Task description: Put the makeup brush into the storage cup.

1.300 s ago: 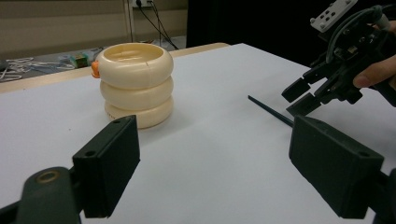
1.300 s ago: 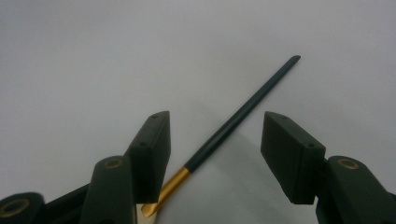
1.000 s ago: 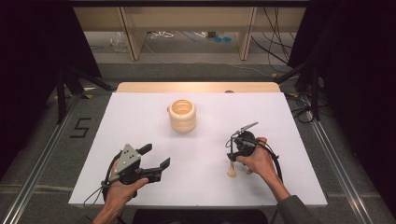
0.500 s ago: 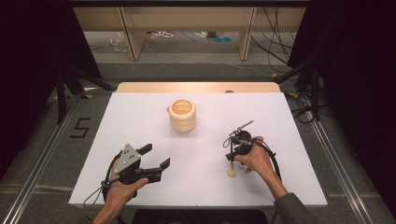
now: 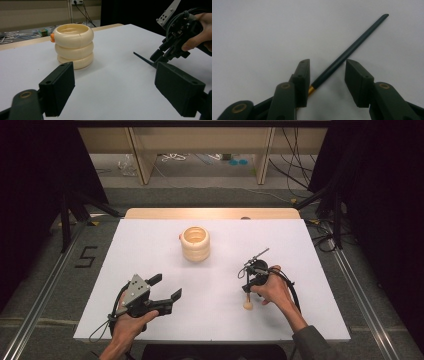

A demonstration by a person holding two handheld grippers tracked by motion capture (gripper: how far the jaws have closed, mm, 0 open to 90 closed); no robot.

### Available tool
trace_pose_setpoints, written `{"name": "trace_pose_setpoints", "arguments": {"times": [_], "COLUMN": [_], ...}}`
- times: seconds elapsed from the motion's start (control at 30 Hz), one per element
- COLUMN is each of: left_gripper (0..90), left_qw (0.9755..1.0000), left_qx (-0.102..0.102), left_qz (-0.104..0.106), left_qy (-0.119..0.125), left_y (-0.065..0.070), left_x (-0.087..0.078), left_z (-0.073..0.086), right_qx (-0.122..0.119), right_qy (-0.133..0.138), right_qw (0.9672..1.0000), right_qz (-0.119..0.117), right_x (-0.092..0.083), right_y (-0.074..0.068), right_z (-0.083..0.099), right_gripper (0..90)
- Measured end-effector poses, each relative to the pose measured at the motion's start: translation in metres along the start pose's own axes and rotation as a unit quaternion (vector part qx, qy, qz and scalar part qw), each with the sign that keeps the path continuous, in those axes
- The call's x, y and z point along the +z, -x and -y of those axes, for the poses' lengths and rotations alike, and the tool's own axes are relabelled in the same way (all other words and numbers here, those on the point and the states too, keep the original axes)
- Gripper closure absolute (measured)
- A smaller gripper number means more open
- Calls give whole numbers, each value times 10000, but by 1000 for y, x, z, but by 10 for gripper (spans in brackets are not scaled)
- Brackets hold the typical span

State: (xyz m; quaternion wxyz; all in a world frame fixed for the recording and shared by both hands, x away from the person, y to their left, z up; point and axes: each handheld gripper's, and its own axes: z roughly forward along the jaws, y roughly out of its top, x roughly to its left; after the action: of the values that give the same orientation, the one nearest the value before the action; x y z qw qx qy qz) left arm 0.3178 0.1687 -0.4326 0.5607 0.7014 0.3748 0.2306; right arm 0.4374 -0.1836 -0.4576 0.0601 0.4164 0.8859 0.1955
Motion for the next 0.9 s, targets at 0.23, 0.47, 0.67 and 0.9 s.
{"name": "trace_pose_setpoints", "arguments": {"times": [0.23,0.47,0.67,0.9], "left_gripper": [160,160,160,160], "left_qw": [10000,10000,10000,10000], "left_qx": [-7,-41,3,2], "left_qz": [15,16,9,11], "left_qy": [-14,-14,-10,-8], "left_y": [0,1,0,0], "left_x": [0,0,0,0], "left_z": [0,0,0,0], "right_qx": [-39,-70,-47,-259], "right_qy": [-113,-222,-327,-467], "right_qw": [9999,9997,9995,9985], "right_qz": [-44,-6,6,146], "right_x": [1,1,3,5], "right_y": [-2,-2,-2,-2], "right_z": [-3,-6,-6,-9], "right_gripper": [588,598,617,706]}}
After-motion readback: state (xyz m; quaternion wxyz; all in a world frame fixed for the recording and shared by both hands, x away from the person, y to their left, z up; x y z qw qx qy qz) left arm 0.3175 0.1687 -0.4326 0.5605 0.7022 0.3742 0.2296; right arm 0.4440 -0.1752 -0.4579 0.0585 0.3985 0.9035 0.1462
